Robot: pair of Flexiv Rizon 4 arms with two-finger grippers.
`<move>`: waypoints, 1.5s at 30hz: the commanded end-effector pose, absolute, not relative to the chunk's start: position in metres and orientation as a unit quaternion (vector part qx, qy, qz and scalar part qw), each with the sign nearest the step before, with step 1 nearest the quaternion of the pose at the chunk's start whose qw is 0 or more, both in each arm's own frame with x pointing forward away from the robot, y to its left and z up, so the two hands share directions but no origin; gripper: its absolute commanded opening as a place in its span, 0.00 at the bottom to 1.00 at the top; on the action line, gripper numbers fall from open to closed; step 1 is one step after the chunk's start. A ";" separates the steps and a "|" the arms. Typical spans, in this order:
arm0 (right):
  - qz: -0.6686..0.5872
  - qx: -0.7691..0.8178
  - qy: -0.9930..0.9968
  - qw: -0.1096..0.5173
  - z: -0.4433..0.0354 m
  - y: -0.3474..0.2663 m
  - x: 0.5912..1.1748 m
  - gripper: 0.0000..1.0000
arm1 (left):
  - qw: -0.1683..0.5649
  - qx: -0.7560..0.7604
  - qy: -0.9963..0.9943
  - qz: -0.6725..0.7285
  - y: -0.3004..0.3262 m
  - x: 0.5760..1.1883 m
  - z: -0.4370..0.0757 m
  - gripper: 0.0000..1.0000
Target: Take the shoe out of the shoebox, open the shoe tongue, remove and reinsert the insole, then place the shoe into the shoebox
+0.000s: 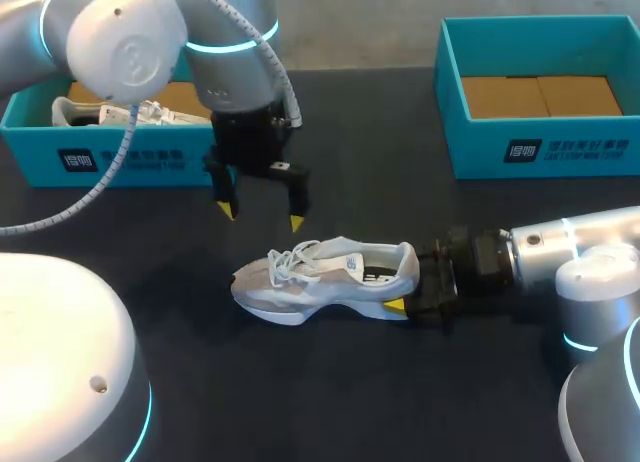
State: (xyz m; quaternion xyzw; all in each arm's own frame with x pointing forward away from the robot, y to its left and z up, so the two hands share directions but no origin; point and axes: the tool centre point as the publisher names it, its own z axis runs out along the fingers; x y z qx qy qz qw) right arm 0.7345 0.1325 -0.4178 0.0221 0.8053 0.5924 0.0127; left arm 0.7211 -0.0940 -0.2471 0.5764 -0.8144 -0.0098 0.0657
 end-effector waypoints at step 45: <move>0.591 0.022 0.806 0.012 -0.419 0.135 0.736 0.00 | -0.045 0.642 -0.755 -0.127 -0.205 0.722 -0.349 1.00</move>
